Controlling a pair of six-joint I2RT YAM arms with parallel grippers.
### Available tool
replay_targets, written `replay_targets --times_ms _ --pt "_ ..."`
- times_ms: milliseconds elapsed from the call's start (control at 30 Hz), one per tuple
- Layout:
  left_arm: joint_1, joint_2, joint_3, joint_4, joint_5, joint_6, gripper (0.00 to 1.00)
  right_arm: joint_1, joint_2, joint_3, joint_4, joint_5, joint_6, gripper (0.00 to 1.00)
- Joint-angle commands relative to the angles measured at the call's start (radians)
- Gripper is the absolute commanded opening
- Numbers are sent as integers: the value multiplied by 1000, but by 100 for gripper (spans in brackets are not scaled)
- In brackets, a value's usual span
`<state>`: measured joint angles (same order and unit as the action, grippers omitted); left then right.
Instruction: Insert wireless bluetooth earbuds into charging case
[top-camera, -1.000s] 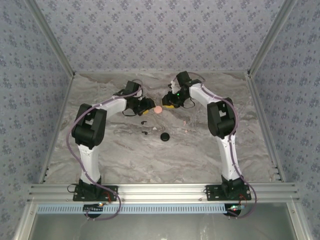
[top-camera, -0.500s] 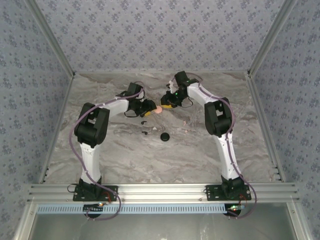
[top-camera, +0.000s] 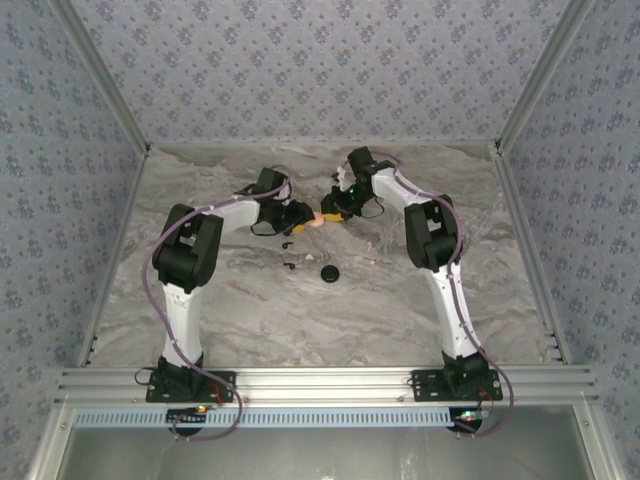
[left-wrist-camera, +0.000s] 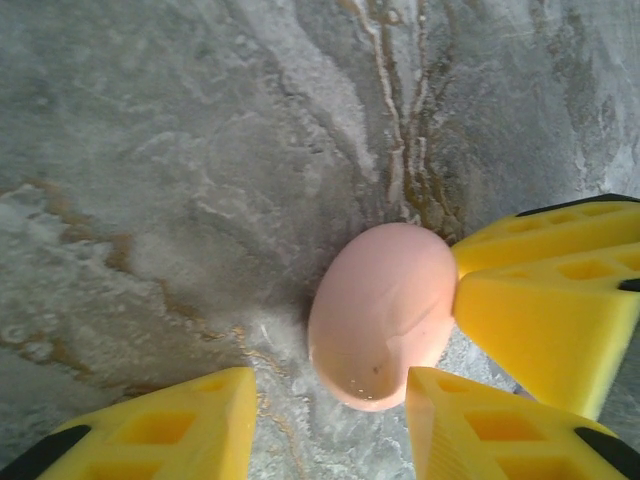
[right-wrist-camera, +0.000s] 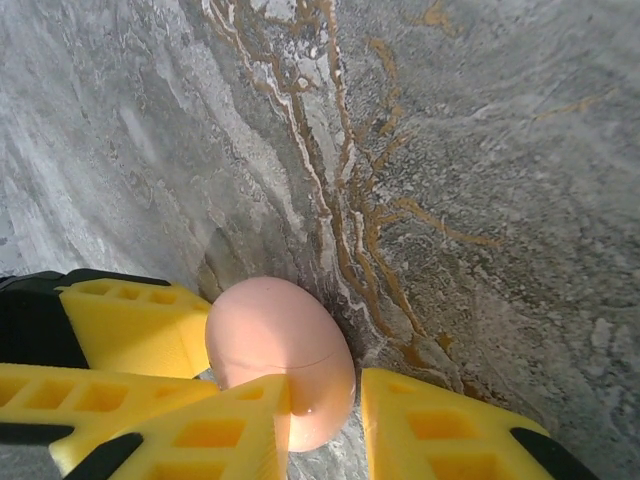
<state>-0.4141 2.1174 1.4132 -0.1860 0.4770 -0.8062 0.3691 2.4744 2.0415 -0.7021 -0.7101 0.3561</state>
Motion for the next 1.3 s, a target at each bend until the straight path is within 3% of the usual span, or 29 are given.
replay_targets --times_ms 0,500,1267 --pt "-8 28 35 17 26 -10 43 4 23 39 -29 -32 21 26" --pt "-9 58 5 125 72 -72 43 7 25 8 -30 -22 35 23" --pt "-10 36 -69 292 94 -148 36 -2 23 -9 -31 -43 46 24"
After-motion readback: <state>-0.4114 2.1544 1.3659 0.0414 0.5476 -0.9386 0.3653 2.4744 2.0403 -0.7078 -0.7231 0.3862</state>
